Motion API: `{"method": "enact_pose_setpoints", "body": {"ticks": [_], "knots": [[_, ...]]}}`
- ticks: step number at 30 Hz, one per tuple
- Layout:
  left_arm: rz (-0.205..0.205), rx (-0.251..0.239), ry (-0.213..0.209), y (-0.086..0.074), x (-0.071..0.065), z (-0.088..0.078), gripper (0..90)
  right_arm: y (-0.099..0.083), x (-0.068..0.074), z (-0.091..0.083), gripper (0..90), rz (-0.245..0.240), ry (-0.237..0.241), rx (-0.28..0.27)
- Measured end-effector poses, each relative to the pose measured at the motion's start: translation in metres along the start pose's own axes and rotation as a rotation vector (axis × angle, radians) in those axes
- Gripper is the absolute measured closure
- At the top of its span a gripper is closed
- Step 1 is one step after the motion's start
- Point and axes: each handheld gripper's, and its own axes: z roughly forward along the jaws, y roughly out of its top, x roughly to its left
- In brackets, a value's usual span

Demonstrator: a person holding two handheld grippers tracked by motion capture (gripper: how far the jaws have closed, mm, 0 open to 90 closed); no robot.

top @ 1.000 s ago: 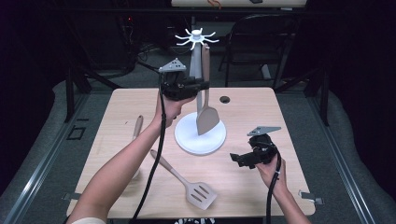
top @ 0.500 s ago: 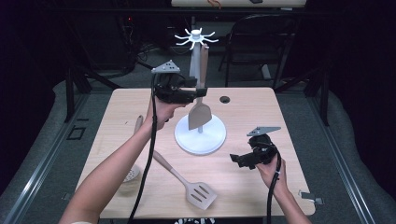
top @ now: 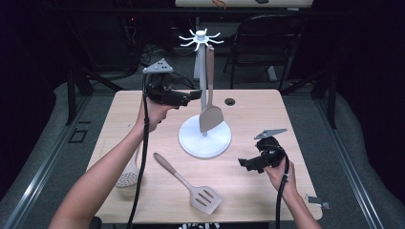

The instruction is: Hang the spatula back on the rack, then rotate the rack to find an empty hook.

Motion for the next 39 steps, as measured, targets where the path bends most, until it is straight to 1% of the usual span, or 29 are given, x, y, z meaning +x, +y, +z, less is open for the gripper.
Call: {"method": "enact_pose_setpoints", "body": {"ticks": [5,7,9,10,14,15,17,21,24,25,26,27,28,29,30,31,32,33,34,35,36,37,38,39], "knots": [[0.006,-0.005,0.012,0.005,0.001,-0.007,14.7,-0.001,-0.002,0.001,0.0,0.005,0.004,0.01],[0.011,-0.01,0.014,0.008,0.001,-0.008,14.5,0.0,-0.003,0.0,0.0,-0.013,-0.012,0.034],[0.015,-0.014,0.015,0.01,0.0,-0.009,14.5,0.0,-0.003,0.0,0.0,-0.014,-0.012,0.036],[0.019,-0.013,0.02,0.012,0.0,-0.01,14.4,0.0,-0.002,0.002,0.0,0.001,0.003,0.021],[0.02,-0.022,0.026,0.019,0.0,-0.013,14.6,-0.001,-0.002,0.003,0.0,0.001,0.01,0.03],[0.02,-0.03,0.028,0.02,0.0,-0.013,14.9,-0.001,-0.002,0.003,0.0,-0.003,0.006,0.034],[0.03,-0.034,0.034,0.024,-0.001,-0.016,15.5,-0.001,-0.001,0.004,0.0,-0.005,0.004,0.038],[0.035,-0.043,0.044,0.031,0.0,-0.02,15.8,-0.001,-0.002,0.005,0.0,-0.005,0.004,0.045],[0.049,-0.056,0.062,0.036,-0.001,-0.024,16.6,-0.001,-0.002,0.005,0.0,-0.003,0.004,0.049],[0.06,-0.071,0.069,0.041,-0.003,-0.028,20.6,-0.002,-0.002,0.005,0.3,-0.003,-0.001,0.049],[0.06,-0.071,0.069,0.041,-0.003,-0.028,24.1,-0.002,-0.002,0.005,0.3,-0.003,-0.001,0.049],[0.07,-0.078,0.079,0.043,-0.004,-0.03,24.1,-0.002,-0.002,0.005,0.4,-0.002,0.0,0.049],[0.08,-0.083,0.089,0.045,-0.005,-0.032,28.6,-0.002,-0.002,0.005,0.5,-0.002,0.0,0.05],[0.089,-0.086,0.092,0.048,-0.006,-0.034,38.8,-0.002,-0.003,0.005,0.6,-0.003,-0.002,0.052],[0.1,-0.085,0.106,0.05,-0.007,-0.035,38.8,-0.002,-0.003,0.005,0.6,-0.003,-0.002,0.052],[0.108,-0.105,0.116,0.054,-0.007,-0.038,49.4,-0.002,-0.003,0.005,0.7,-0.005,0.0,0.053],[0.108,-0.105,0.116,0.054,-0.007,-0.038,54.9,-0.002,-0.003,0.005,0.7,-0.005,0.0,0.053],[0.108,-0.123,0.125,0.058,-0.006,-0.04,59.4,-0.002,-0.003,0.006,0.9,-0.007,-0.001,0.056],[0.108,-0.123,0.125,0.058,-0.006,-0.04,65.1,-0.002,-0.003,0.006,0.9,-0.007,-0.001,0.056],[0.112,-0.128,0.132,0.059,-0.006,-0.041,65.1,-0.003,-0.003,0.006,1.1,-0.007,-0.001,0.056],[0.111,-0.131,0.141,0.061,-0.006,-0.041,69.4,-0.003,-0.002,0.006,1.2,-0.008,-0.001,0.055],[0.111,-0.138,0.141,0.062,-0.005,-0.041,73.1,-0.003,-0.002,0.006,1.2,-0.009,-0.002,0.054],[0.114,-0.137,0.142,0.064,-0.005,-0.04,77.5,-0.002,-0.004,0.004,1.3,-0.025,-0.017,0.071],[0.117,-0.142,0.151,0.065,-0.005,-0.04,82.3,-0.003,-0.003,0.005,1.3,-0.005,-0.005,0.055]]}}
